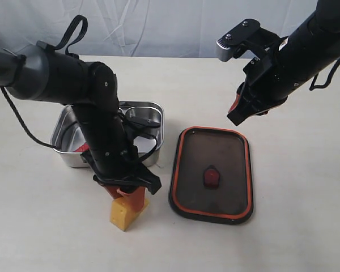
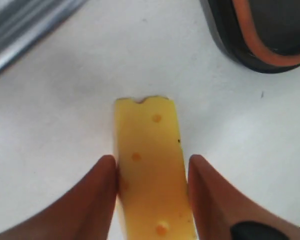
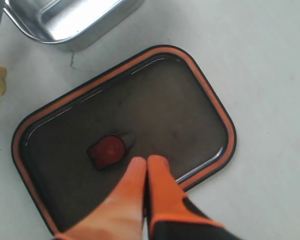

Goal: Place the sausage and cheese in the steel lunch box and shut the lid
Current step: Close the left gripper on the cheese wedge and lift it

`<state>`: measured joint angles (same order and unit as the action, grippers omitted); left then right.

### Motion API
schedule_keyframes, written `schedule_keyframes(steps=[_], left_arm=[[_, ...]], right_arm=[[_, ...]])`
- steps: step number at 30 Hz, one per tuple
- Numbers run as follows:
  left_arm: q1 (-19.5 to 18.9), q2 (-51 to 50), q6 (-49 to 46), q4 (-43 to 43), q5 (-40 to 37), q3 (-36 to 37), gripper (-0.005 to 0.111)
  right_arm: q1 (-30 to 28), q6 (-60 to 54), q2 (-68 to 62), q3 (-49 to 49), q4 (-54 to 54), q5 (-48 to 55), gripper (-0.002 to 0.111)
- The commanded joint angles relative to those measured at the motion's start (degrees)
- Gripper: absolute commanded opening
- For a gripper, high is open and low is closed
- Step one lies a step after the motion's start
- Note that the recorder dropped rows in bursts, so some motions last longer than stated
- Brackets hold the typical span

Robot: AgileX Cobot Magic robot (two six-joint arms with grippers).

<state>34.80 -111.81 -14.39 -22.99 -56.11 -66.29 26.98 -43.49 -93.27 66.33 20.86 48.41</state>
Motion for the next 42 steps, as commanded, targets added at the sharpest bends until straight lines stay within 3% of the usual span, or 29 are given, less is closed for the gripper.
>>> schedule_keyframes(steps=[1, 6, 12, 42], left_arm=[[0.2, -3.1, -1.2, -2.1, -0.9, 0.1, 0.044], [0.2, -4.2, -1.1, -2.1, -1.3, 0.1, 0.042], [0.2, -4.2, -1.2, -1.3, -1.3, 0.1, 0.001], [0.2, 1.8, -1.1, 1.3, -1.8, 0.0, 0.0]], right_arm=[[-0.3, 0.2, 0.5, 0.3, -0.2, 0.0, 0.0], [-0.3, 0.2, 0.5, 0.3, -0.2, 0.0, 0.0], [-0.3, 0.2, 0.5, 0.3, -0.2, 0.0, 0.0], [-0.3, 0.2, 0.5, 0.3, -0.2, 0.0, 0.0]])
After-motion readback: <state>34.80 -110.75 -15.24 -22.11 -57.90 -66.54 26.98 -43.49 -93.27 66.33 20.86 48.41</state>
